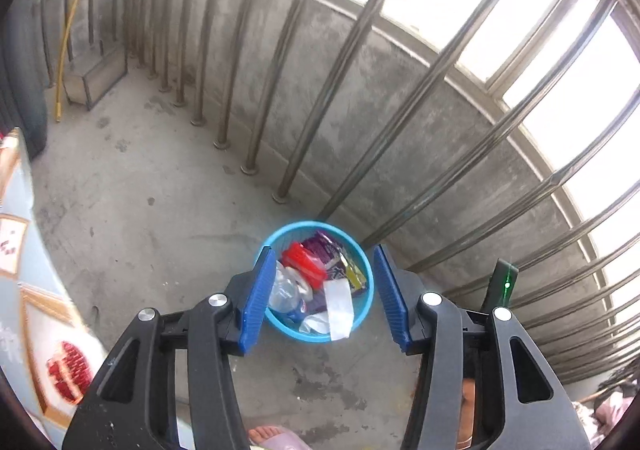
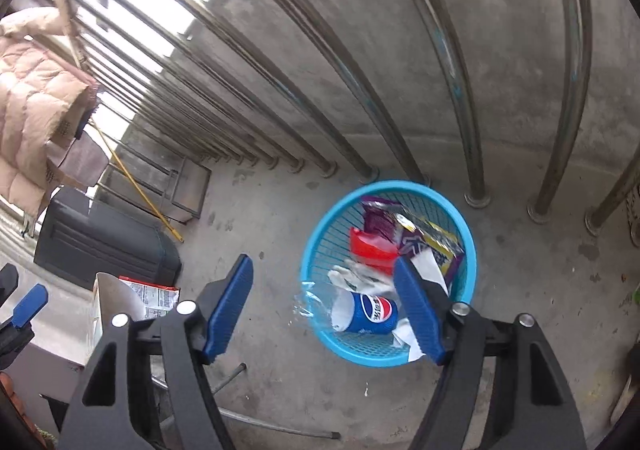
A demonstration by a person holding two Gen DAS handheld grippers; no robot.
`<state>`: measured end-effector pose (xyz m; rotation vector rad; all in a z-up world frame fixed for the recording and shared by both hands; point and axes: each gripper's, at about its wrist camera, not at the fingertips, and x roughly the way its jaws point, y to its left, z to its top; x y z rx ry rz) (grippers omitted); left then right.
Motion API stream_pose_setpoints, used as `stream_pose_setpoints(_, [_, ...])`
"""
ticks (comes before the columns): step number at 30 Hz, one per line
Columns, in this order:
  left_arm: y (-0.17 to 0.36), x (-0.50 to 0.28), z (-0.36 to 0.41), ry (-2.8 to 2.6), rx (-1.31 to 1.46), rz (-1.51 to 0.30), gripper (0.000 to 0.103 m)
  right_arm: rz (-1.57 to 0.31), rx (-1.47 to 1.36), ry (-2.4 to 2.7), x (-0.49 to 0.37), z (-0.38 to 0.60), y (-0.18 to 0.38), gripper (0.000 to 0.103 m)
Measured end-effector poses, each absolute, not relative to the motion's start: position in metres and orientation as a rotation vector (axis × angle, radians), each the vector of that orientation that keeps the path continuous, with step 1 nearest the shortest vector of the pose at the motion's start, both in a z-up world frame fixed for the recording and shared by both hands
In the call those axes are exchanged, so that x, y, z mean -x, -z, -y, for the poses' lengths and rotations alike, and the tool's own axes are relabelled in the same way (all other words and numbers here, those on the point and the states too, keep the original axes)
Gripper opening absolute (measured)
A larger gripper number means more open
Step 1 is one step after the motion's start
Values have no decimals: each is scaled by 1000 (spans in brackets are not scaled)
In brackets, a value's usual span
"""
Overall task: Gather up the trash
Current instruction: 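Move both tools back over the table toward the blue box, then grasp the blue Mecobalamin tablets box with the right tool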
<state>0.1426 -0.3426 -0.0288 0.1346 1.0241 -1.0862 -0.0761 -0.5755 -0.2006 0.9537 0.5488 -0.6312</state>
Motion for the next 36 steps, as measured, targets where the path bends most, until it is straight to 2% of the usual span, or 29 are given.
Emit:
stream_pose_setpoints(5, [-6, -139, 259, 977, -63, -909, 51, -637, -919, 629, 50, 581, 197, 79])
stream_pose_setpoints(12, [-10, -136, 162, 824, 47, -877, 53, -826, -794, 691, 12, 597, 197, 79])
stream_pose_setpoints(17, [-20, -129, 87, 735, 129, -835, 53, -746, -836, 644, 21, 576, 168, 79])
stream_pose_setpoints(26, [-24, -95, -70, 407, 189, -788, 55, -733, -664, 222, -8, 446, 82, 79])
stream_pose_setpoints(31, [-12, -80, -134, 255, 256, -803, 55, -788, -596, -41, -51, 365, 58, 79])
stream_pose_setpoints(36, [10, -70, -167, 211, 334, -836, 55, -862, -471, -250, -100, 271, 49, 79])
